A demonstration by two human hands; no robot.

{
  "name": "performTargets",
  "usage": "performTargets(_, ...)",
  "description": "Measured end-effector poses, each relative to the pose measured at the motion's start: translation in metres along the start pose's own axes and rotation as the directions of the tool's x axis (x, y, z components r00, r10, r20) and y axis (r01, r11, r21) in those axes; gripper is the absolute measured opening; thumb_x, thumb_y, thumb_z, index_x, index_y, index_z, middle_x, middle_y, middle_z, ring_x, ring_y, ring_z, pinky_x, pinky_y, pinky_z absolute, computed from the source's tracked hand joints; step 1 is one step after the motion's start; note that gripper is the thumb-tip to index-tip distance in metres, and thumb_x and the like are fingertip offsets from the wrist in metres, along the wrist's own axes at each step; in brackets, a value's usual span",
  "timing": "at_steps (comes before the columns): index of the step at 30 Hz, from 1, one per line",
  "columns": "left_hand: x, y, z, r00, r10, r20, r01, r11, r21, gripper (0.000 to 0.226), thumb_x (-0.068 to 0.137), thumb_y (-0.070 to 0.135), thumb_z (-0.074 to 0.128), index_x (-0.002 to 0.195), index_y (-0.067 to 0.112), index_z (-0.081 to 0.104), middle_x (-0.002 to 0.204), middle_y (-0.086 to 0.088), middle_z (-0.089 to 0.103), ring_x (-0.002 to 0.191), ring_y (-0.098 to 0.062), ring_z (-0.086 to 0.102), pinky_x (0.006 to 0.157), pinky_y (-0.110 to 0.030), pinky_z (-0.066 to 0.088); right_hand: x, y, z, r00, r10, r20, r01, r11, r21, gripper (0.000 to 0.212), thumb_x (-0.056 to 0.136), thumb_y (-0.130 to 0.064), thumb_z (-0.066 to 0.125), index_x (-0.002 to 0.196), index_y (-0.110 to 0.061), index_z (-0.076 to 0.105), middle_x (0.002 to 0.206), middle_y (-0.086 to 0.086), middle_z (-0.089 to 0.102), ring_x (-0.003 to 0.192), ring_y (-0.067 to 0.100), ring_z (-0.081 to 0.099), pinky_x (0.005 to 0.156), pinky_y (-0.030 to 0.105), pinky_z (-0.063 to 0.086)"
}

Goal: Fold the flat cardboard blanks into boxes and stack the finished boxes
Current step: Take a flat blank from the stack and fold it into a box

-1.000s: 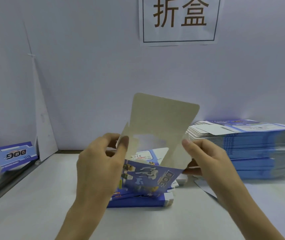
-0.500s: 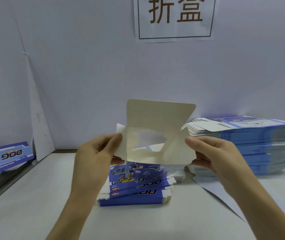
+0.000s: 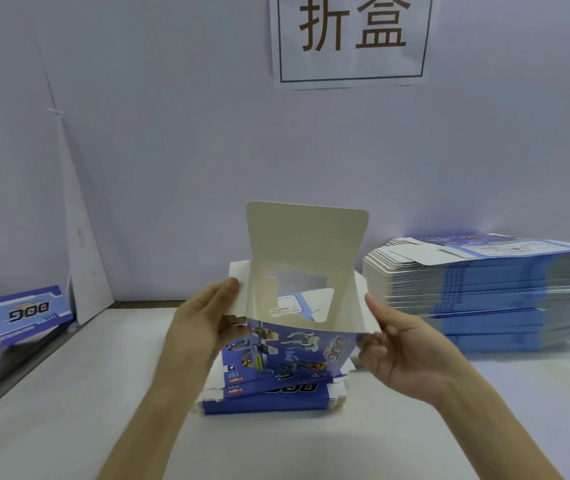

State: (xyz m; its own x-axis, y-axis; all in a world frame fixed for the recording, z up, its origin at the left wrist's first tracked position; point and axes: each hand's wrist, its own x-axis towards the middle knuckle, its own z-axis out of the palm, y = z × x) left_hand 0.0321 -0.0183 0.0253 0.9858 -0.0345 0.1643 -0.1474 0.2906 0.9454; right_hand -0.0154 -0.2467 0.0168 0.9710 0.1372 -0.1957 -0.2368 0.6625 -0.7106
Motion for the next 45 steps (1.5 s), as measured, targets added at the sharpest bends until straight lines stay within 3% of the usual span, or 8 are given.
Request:
performTargets(4,-0.003,-0.012,0.008,0.947,0.306,-0.101,-0.271,0.926,0.262,0.020,0.100,0.022,0.045,0.090,0.014,0.060,0.054,0.005,0.061,0.044,-0.006,0.054,0.047,-0.019,0.051,-0.001,0.002,0.001,0.999,0.015,0.034,-0.011,0.994,-0.112,0.026,0.064,-0.020,0.076,0.087,-0.007,0.076,0.074,0.008,0.070,0.042,0.012,0.053,0.035,0.021,0.042)
performTargets(12,0.002,-0.007,-0.006,0.910,-0.282,0.305,0.389,0.836,-0.386,0.034,0.078,0.027,0.063,0.101,0.002,0.067,0.061,-0.007,0.063,0.042,-0.007,0.054,0.038,-0.017,0.047,-0.001,-0.003,-0.006,0.997,0.058,0.042,-0.057,0.998,-0.028,0.031,0.060,-0.017,0.075,0.088,-0.004,0.077,0.077,0.012,0.070,0.042,0.016,0.052,0.033,0.022,0.040)
performTargets(17,0.009,-0.002,-0.005,0.998,-0.065,-0.018,0.064,0.998,-0.021,0.030,0.092,0.040,0.054,0.094,0.013,0.067,0.069,0.001,0.068,0.059,-0.011,0.061,0.053,-0.023,0.050,-0.002,-0.003,0.004,0.985,-0.164,0.059,0.171,0.974,-0.148,0.028,0.076,-0.021,0.061,0.099,-0.008,0.069,0.074,0.008,0.068,0.046,0.013,0.053,0.043,0.023,0.049)
performTargets(21,-0.004,0.009,0.013,0.965,0.116,0.236,-0.168,0.962,0.215,0.018,0.094,0.031,0.058,0.107,0.018,0.062,0.101,-0.003,0.068,0.087,-0.008,0.064,0.067,-0.006,0.047,-0.001,0.001,0.010,0.957,-0.282,0.065,0.285,0.958,-0.041,0.024,0.078,-0.018,0.057,0.098,-0.006,0.061,0.076,0.009,0.067,0.053,0.016,0.061,0.055,0.030,0.057)
performTargets(27,-0.023,-0.028,0.029,0.870,0.346,0.352,-0.493,0.582,0.647,0.133,0.046,0.073,0.075,0.124,0.069,-0.032,0.143,0.036,-0.006,0.144,-0.004,0.007,0.114,-0.029,0.029,-0.007,0.012,0.019,0.953,-0.223,0.207,0.245,0.965,-0.090,0.022,0.080,-0.019,0.059,0.093,-0.003,0.065,0.073,0.011,0.063,0.058,0.020,0.062,0.059,0.034,0.055)
performTargets(31,-0.014,-0.037,0.026,0.819,0.477,0.320,-0.557,0.523,0.645,0.140,0.051,0.053,0.088,0.131,0.063,-0.026,0.147,0.019,0.005,0.127,0.009,0.017,0.097,-0.002,0.032,-0.013,0.004,0.021,0.926,-0.376,-0.026,0.320,0.819,-0.476,0.025,0.069,-0.029,0.072,0.085,-0.010,0.067,0.078,0.006,0.069,0.067,0.018,0.068,0.062,0.030,0.055)
performTargets(38,-0.011,-0.030,0.015,0.520,0.639,0.568,-0.802,0.136,0.581,0.143,0.051,0.041,0.092,0.148,0.045,-0.012,0.152,-0.001,0.007,0.142,-0.015,0.015,0.095,-0.048,0.052,-0.021,-0.009,0.018,0.658,-0.753,-0.027,0.656,0.590,-0.470,0.032,0.067,-0.047,0.066,0.084,-0.022,0.078,0.084,-0.004,0.075,0.076,0.015,0.064,0.076,0.034,0.051)
performTargets(45,-0.018,-0.036,0.026,0.334,0.731,0.594,-0.875,0.005,0.485,0.140,0.048,0.041,0.093,0.152,0.033,0.000,0.148,-0.011,0.010,0.138,-0.038,0.027,0.111,-0.041,0.037,-0.015,-0.002,0.016,0.964,-0.267,-0.007,0.266,0.961,-0.072,0.032,0.086,-0.030,0.059,0.086,-0.005,0.078,0.078,0.012,0.075,0.064,0.025,0.073,0.050,0.031,0.058)
